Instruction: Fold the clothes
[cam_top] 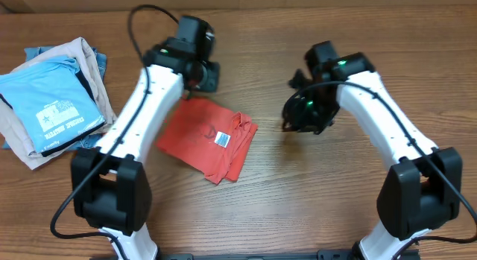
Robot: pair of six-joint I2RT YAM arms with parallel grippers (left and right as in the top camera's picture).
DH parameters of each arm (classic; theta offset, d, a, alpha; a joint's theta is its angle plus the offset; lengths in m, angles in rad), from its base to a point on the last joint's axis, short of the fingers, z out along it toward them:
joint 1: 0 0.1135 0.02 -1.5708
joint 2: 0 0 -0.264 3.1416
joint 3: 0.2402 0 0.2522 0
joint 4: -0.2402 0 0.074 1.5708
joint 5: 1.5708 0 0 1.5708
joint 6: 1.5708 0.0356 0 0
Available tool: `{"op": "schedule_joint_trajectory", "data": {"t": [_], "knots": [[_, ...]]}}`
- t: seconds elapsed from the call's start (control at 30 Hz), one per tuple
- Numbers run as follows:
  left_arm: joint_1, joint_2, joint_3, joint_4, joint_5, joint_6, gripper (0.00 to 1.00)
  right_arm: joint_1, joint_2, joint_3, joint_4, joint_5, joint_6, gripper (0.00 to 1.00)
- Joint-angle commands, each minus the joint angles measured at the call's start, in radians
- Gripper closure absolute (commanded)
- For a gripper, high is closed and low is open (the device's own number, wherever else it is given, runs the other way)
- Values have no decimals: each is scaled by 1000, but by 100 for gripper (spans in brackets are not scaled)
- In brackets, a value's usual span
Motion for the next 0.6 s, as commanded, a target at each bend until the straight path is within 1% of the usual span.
{"op": "schedule_joint_trajectory", "data": {"t": [0.0,0.17,0.33,0.4,0.53,0.57], "knots": [[62,53,0,29,-16,58,59,84,-3,23,8,-58,-13,59],[108,152,0,34,27,100,59,174,-2,-20,80,-74,-9,59],[117,240,0,0,24,100,56,223,40,-77,171,-163,-10,59],[117,259,0,-32,8,100,56,234,61,-94,188,-198,-10,59],[117,285,0,-131,-88,99,55,247,124,-95,188,-215,-9,59],[117,289,0,-159,-109,97,56,247,140,-95,188,-215,-1,59]]}}
